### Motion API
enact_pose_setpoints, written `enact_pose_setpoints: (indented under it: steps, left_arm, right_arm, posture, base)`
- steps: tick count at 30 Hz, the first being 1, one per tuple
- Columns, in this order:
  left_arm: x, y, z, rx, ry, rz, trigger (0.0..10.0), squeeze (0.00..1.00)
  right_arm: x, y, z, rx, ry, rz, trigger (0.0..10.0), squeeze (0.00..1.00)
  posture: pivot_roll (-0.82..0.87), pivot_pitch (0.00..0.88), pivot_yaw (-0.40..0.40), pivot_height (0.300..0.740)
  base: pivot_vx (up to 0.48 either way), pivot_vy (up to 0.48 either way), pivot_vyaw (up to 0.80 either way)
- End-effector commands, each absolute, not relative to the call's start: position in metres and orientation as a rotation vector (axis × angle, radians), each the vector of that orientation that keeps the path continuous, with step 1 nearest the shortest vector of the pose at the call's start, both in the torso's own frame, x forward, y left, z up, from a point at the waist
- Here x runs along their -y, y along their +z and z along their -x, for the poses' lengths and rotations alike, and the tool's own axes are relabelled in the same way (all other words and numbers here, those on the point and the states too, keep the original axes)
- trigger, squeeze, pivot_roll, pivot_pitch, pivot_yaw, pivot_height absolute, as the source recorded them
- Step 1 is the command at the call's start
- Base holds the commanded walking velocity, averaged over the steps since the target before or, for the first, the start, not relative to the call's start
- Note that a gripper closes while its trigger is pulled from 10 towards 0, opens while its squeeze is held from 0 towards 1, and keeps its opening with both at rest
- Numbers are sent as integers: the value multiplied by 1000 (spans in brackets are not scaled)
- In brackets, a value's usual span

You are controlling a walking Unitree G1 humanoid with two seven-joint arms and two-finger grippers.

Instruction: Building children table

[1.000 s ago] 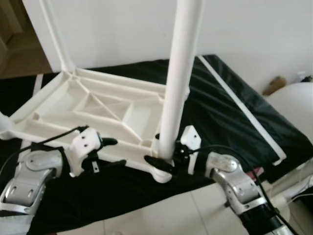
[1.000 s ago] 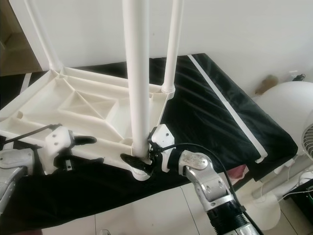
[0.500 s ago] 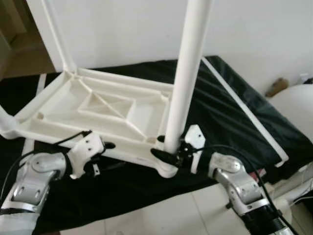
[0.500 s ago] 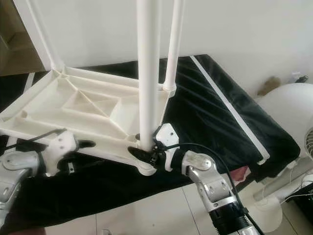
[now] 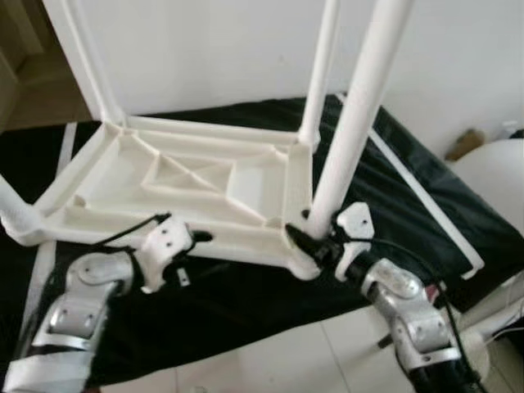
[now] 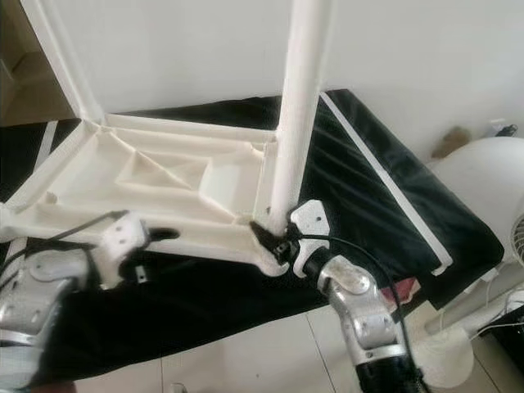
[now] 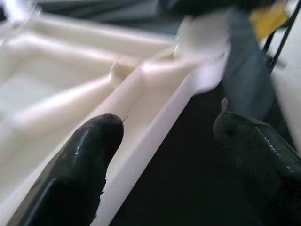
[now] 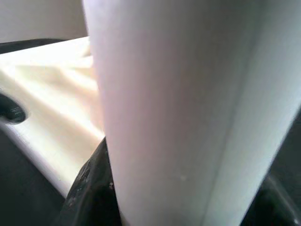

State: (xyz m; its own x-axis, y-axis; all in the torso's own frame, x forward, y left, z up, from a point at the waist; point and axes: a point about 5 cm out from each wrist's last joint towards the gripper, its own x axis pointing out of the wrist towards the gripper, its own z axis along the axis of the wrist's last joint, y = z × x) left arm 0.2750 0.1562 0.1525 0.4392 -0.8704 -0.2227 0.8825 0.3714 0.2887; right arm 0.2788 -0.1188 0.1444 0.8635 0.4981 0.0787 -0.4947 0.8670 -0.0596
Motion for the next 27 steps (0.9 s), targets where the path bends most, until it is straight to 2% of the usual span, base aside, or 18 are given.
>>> enact_pose_setpoints:
  steps: [1,4,6,7,8,11,18,19,20,27]
  left_arm:
    - [-163,155,-284,7,-866,-371,10000,0]
    - [-155,155,-285,23,-867,-318,10000,0]
    - [-147,156,-288,42,-849,-257,10000,0]
    - [-147,156,-288,42,-849,-257,10000,0]
    - [-141,159,-291,68,-818,-209,10000,0]
    - [-136,161,-293,73,-793,-167,10000,0]
    - [-127,159,-291,64,-783,-162,10000,0]
    - [-126,160,-293,62,-775,-151,10000,0]
    - [-126,161,-295,60,-765,-141,10000,0]
    - [-124,163,-302,51,-746,-127,10000,0]
  right_arm:
    - [131,127,-278,6,427,51,0,0]
    - [129,127,-280,2,336,19,0,0]
    - [127,127,-286,-13,195,-46,0,0]
    - [127,127,-286,-13,195,-46,0,0]
    - [126,127,-291,-25,52,-75,0,0]
    - [125,124,-294,-36,-38,-88,0,0]
    - [119,124,-295,-38,-70,-103,0,0]
    - [121,126,-296,-28,-73,-104,7294,0]
    - [124,127,-296,-25,-76,-106,10000,0]
    - [130,130,-298,-5,-88,-68,10000,0]
  posture:
    - [-14,96,1,740]
    - [-19,96,5,740]
    - [-21,94,5,740]
    - [-21,94,5,740]
    - [-20,92,5,740]
    - [-19,90,5,740]
    - [-19,89,4,740]
    - [-20,87,4,740]
    - [-23,88,4,740]
    - [-30,83,4,740]
  base:
    - [0,0,0]
    - [0,0,0]
    - [0,0,0]
    - [0,0,0]
    - [0,0,0]
    - [0,0,0]
    - [0,0,0]
    - [0,0,0]
    - [0,0,0]
    - [0,0,0]
